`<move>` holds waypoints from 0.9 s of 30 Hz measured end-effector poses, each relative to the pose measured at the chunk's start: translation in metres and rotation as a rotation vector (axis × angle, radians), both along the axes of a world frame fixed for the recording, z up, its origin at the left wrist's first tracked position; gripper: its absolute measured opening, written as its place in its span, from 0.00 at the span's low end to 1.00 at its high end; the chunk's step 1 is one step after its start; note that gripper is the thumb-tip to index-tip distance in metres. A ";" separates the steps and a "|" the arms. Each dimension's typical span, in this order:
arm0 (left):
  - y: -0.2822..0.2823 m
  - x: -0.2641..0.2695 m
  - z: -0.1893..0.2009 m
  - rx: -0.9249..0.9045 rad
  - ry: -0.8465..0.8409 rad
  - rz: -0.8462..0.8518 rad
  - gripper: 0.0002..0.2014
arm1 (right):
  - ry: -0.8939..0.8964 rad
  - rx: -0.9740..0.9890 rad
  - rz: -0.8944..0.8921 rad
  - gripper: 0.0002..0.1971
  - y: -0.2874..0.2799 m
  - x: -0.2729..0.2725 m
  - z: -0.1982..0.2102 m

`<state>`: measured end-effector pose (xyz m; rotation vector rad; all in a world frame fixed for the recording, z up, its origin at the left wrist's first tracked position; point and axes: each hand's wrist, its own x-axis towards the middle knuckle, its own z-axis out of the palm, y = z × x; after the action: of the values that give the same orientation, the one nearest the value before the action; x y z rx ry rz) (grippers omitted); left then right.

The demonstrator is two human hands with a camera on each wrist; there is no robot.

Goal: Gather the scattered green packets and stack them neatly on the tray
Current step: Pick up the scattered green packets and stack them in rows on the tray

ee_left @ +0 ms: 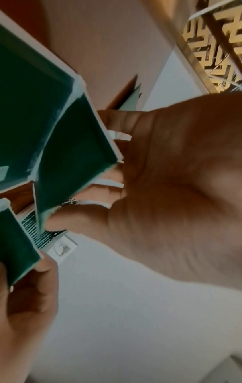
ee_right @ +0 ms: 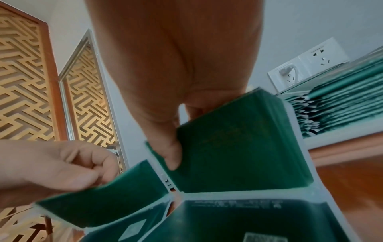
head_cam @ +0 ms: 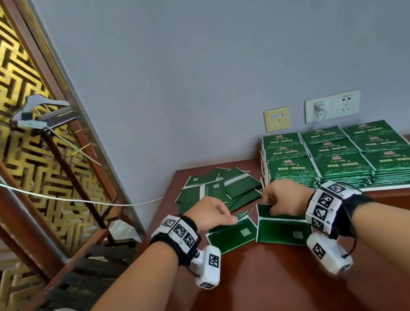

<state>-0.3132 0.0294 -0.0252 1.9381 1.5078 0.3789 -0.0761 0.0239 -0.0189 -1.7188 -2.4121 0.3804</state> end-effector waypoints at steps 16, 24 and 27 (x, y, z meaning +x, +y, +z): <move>-0.004 -0.007 -0.026 -0.045 0.416 0.107 0.30 | -0.151 -0.272 -0.183 0.31 -0.018 0.017 -0.015; -0.009 -0.002 -0.022 -0.072 0.270 0.142 0.21 | -0.024 -0.267 -0.229 0.30 -0.024 0.024 -0.012; -0.008 -0.001 -0.014 -0.090 0.214 0.155 0.23 | -0.013 -0.255 -0.243 0.23 -0.024 0.031 -0.009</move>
<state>-0.3143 0.0212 -0.0393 1.8442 1.7877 0.1696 -0.0447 -0.0004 -0.0277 -2.0958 -2.2046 0.6664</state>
